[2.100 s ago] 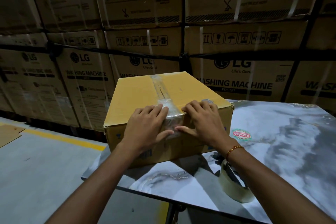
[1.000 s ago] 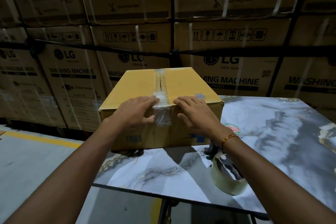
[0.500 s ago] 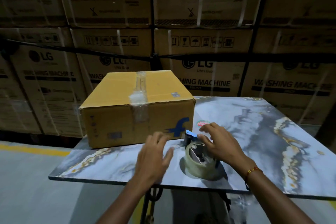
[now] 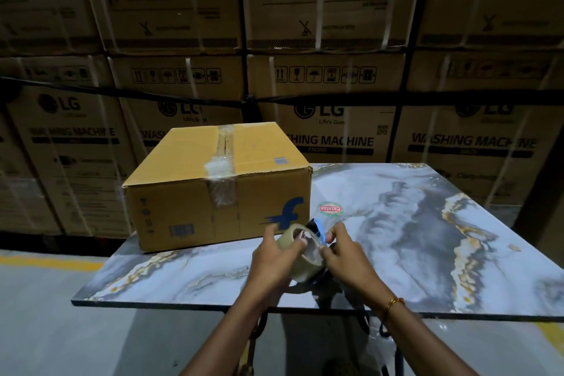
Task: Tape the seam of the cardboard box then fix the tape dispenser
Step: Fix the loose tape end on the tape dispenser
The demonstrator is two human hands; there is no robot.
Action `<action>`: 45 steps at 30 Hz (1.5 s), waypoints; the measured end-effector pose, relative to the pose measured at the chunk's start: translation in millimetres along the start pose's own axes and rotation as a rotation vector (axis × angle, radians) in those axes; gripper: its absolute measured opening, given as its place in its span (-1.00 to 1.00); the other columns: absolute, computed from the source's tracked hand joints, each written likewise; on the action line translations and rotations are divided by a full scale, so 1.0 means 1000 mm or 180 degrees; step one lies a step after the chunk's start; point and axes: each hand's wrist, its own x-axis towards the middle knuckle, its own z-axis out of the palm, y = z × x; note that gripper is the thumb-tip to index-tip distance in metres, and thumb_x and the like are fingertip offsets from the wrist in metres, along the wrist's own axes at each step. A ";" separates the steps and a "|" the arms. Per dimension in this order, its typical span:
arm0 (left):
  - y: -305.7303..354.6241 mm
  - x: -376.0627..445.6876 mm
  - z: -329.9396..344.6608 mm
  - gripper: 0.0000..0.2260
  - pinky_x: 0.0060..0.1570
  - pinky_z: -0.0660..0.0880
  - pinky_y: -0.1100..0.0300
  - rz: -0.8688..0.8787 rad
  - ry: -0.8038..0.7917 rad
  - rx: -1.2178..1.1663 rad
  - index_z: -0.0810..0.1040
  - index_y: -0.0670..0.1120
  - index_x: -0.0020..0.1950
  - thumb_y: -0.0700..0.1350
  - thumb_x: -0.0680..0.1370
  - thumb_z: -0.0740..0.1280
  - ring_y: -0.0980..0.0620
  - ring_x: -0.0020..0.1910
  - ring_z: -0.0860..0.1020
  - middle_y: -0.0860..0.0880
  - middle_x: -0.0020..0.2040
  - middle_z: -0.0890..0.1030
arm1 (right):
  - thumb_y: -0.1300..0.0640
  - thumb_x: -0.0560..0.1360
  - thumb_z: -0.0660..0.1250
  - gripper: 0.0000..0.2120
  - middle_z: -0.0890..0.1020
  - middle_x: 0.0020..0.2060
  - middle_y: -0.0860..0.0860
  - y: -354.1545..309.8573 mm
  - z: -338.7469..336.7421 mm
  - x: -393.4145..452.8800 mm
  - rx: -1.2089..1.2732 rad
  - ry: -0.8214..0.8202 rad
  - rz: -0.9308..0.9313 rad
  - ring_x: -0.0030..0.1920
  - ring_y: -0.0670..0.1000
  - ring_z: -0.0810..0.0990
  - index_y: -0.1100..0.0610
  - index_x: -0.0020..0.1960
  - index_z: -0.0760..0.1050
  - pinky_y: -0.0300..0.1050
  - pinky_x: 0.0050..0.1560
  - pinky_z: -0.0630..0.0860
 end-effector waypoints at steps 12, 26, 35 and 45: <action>0.039 0.052 -0.068 -0.13 0.42 0.37 -0.16 0.0816 -0.1383 0.1688 0.10 0.10 0.61 -0.44 0.45 0.39 -0.17 0.49 0.30 -0.08 0.62 0.15 | 0.21 0.49 0.28 -0.64 0.52 0.12 -0.07 0.018 -0.008 -0.011 -0.0453 0.0347 -0.0695 0.08 0.01 0.51 -0.08 0.23 0.37 0.00 0.08 0.53; -0.053 0.033 -0.062 -0.83 -0.13 0.50 0.15 0.1876 0.1075 0.1576 0.47 0.05 0.04 -0.12 0.53 0.41 0.04 -0.05 0.54 0.04 -0.02 0.55 | -0.02 0.46 0.34 -0.47 0.52 0.23 -0.16 0.018 0.008 -0.008 -0.0691 -0.0692 -0.1208 0.19 -0.03 0.46 -0.28 0.37 0.27 -0.07 0.20 0.46; -0.070 0.041 -0.052 -0.53 0.00 0.53 0.13 0.1388 -0.0380 0.1605 0.40 0.08 0.37 -0.21 0.47 0.23 -0.05 0.14 0.54 -0.02 0.32 0.53 | -0.16 0.48 0.37 -0.57 0.51 0.18 -0.16 0.019 0.023 -0.010 -0.0653 -0.0525 -0.1518 0.15 -0.07 0.46 -0.21 0.33 0.44 -0.12 0.12 0.50; -0.073 0.059 -0.060 -0.43 -0.17 0.45 0.19 0.1172 -0.0973 0.1251 0.35 0.21 0.44 -0.18 0.46 0.20 -0.05 -0.09 0.53 0.03 0.35 0.52 | 0.10 0.53 0.42 -0.88 0.53 0.17 -0.05 0.023 0.037 -0.012 -0.0903 0.0171 -0.2114 0.05 -0.02 0.59 -0.04 0.05 0.59 -0.07 -0.12 0.62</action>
